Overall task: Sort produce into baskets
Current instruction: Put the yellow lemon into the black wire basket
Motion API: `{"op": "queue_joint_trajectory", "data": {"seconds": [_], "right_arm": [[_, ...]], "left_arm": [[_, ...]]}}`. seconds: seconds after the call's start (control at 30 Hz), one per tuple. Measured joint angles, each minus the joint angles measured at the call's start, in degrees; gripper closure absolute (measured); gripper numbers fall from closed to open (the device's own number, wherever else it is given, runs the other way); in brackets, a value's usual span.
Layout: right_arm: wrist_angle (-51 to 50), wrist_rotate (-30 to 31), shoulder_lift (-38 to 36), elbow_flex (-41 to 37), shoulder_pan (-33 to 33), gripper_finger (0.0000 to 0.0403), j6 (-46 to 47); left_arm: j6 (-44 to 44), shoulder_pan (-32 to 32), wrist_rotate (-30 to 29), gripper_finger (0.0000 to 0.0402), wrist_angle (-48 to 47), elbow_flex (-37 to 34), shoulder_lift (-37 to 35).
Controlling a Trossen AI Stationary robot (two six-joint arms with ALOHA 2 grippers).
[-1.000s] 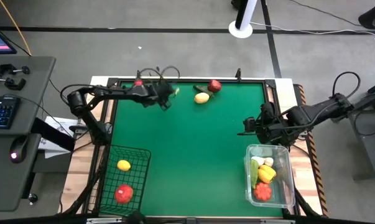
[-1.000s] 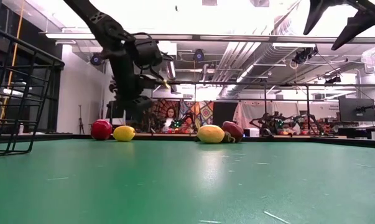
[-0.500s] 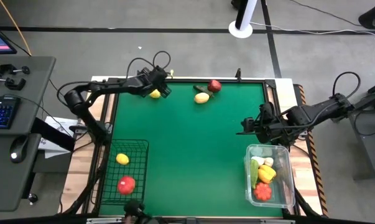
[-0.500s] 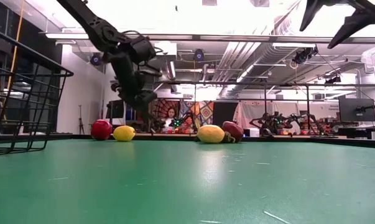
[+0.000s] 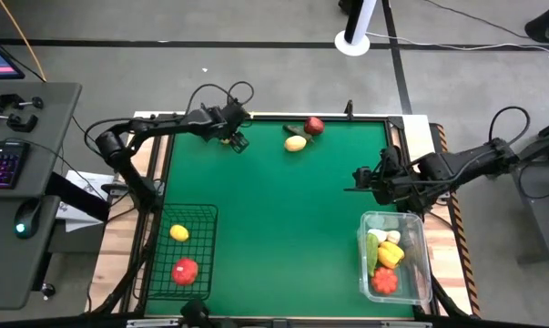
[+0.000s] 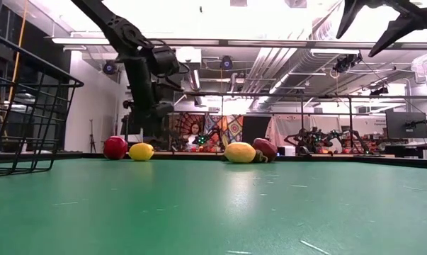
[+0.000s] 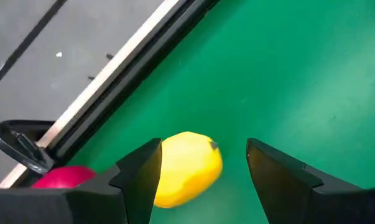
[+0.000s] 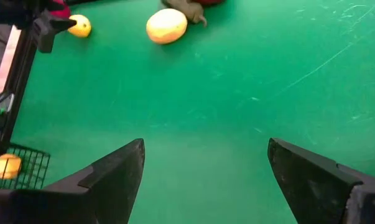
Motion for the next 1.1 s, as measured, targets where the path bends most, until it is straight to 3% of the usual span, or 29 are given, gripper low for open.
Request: {"op": "queue_joint_trajectory", "data": {"seconds": [0.2,0.3,0.5,0.73,1.0,1.1], "right_arm": [[-0.11,0.00,-0.01,0.00,-1.54,0.0070,0.00],[-0.12,-0.02,-0.01,0.00,-1.80,0.0070,0.00],[0.00,-0.15,0.00,0.00,-1.80,0.0070,-1.31],[0.04,-0.31,0.00,0.00,-1.80,0.0070,-1.31],[0.04,-0.33,0.00,0.00,-1.80,0.0070,-2.90],[0.07,-0.33,-0.02,0.00,-1.80,0.0070,-3.21]], "left_arm": [[0.92,2.17,5.91,0.0181,-12.82,7.02,5.21],[2.45,2.17,5.20,0.0181,-16.73,9.69,8.44],[2.51,1.62,-1.45,0.0181,-17.85,12.40,10.72],[4.16,1.38,-4.09,0.0181,-17.60,12.98,10.56],[6.16,2.00,-1.99,0.0181,-16.53,12.98,12.03],[6.08,1.89,-5.75,0.0181,-16.02,12.98,13.54]]}}
